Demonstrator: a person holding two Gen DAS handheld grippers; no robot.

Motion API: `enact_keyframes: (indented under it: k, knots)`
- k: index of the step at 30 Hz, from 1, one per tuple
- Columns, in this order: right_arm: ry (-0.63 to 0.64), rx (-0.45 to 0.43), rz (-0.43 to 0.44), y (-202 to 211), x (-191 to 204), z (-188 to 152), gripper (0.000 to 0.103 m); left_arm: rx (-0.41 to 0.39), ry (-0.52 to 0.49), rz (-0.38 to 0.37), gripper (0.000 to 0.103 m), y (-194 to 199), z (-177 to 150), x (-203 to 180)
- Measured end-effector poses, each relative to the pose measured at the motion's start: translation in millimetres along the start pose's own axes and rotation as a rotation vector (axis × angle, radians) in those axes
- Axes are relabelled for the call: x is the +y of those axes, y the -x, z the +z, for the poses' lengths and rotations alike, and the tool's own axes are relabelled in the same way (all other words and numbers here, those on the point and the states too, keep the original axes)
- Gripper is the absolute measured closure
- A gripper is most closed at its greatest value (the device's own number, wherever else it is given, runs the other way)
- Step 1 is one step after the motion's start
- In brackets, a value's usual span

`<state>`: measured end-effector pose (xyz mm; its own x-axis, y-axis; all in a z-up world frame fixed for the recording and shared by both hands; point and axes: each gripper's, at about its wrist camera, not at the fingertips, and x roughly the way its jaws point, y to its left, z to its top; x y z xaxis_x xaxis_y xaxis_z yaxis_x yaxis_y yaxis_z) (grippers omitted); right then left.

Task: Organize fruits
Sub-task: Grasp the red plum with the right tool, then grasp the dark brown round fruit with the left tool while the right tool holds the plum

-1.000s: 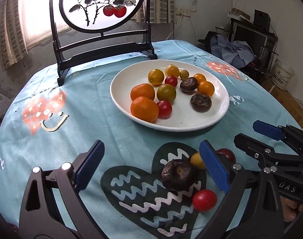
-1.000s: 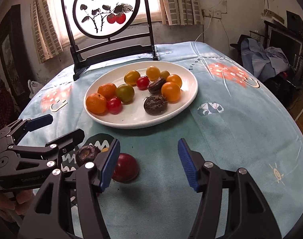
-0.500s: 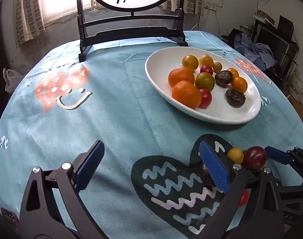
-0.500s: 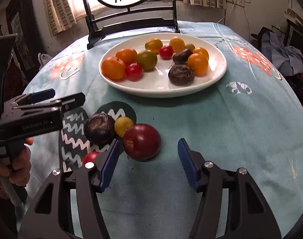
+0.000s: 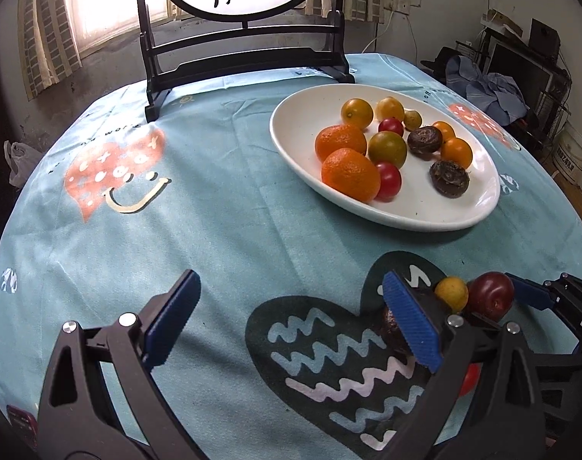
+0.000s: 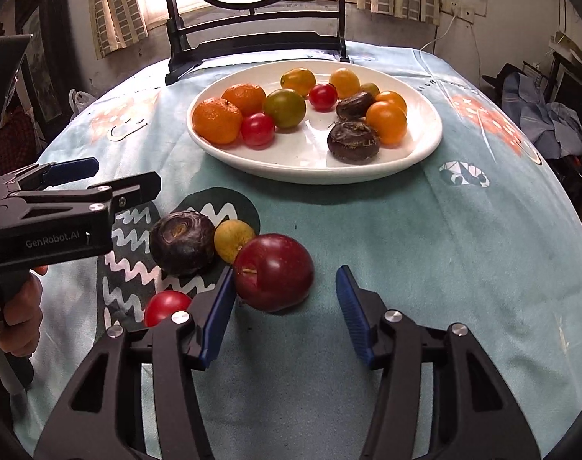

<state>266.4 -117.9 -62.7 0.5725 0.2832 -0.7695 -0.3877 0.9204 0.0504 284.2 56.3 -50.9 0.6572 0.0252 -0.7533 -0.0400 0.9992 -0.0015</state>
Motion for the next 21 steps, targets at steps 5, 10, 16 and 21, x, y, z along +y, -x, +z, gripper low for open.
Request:
enact_keyframes:
  k: [5, 10, 16, 21]
  knots:
    - [-0.060, -0.005, 0.077, 3, -12, 1, 0.064, 0.000, -0.010, 0.000, 0.005, 0, 0, -2]
    - [-0.221, -0.095, 0.138, 23, -41, 4, 0.064, 0.028, -0.014, -0.039, 0.006, -2, -1, -3]
    - [-0.290, -0.095, 0.095, 23, -55, 4, 0.064, 0.071, -0.059, -0.151, 0.025, -4, -6, -21]
    - [-0.299, -0.080, 0.102, 24, -60, 3, 0.064, 0.047, -0.107, -0.185, 0.037, 1, -10, -36]
